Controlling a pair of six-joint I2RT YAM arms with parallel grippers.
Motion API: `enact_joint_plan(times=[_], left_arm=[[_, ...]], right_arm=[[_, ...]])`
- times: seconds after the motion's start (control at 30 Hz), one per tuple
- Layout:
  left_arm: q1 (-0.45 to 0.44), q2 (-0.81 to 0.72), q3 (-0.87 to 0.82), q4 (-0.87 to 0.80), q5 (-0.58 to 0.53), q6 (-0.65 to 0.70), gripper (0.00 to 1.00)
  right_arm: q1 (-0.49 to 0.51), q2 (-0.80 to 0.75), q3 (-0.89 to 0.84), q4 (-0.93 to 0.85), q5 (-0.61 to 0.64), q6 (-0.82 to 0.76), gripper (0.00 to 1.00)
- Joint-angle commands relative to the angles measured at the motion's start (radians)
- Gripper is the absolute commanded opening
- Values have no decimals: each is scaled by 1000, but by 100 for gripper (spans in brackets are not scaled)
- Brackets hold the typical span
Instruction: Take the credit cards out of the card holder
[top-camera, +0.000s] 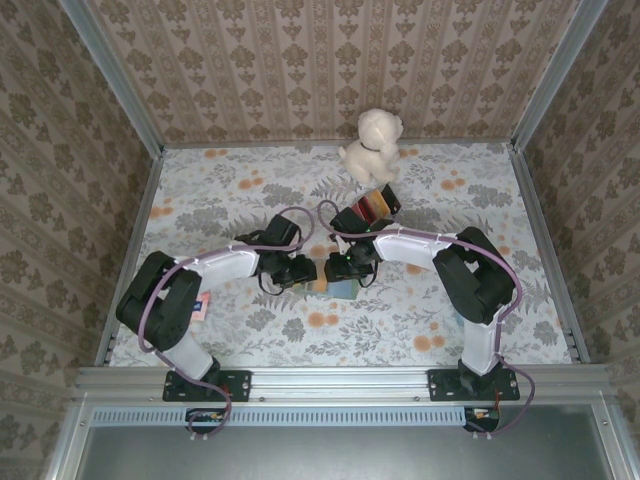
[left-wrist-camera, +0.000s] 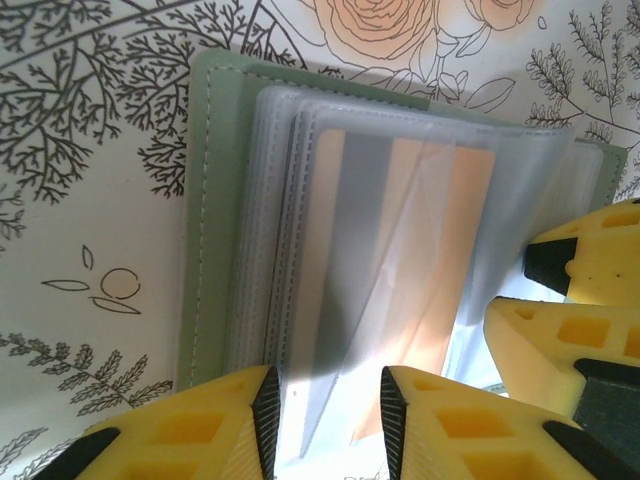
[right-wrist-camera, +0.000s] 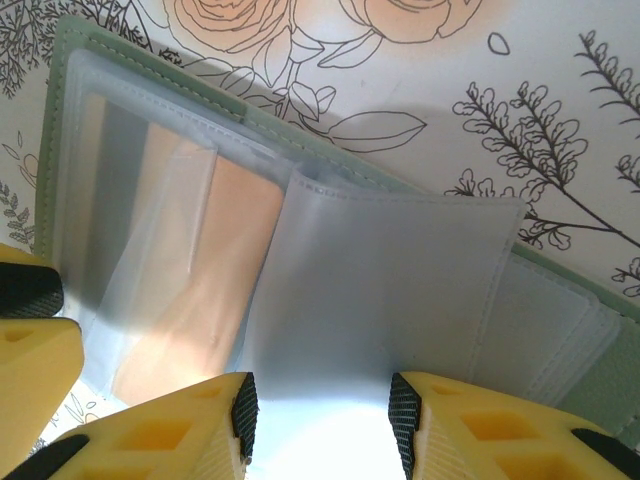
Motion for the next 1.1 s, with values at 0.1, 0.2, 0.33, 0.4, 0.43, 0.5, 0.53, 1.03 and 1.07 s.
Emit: enact_joint_plan(times=[0.1, 0.2, 0.33, 0.4, 0.43, 0.5, 0.53, 1.03, 1.07], left_arm=[[-5, 19, 17, 6, 11, -1, 36], [-7, 28, 20, 6, 14, -2, 37], [-9, 35, 16, 35, 43, -7, 36], [-9, 42, 16, 43, 56, -6, 36], [-9, 46, 17, 44, 60, -6, 36], [-12, 51, 19, 45, 64, -1, 37], [-15, 54, 23, 39, 60, 4, 38], [-31, 42, 50, -68, -96, 29, 33], [-31, 42, 47, -60, -95, 24, 33]], right_arm=[[-7, 49, -36, -22, 16, -20, 45], [-7, 49, -36, -20, 13, -21, 45], [-7, 49, -38, -16, 11, -21, 45], [-6, 50, -37, -16, 10, -21, 45], [-7, 51, -39, -15, 8, -20, 44], [-7, 53, -38, -13, 7, -21, 44], [-7, 53, -38, -14, 6, -20, 44], [-7, 65, -37, -16, 10, -20, 43], [-7, 64, -38, -15, 10, -21, 42]])
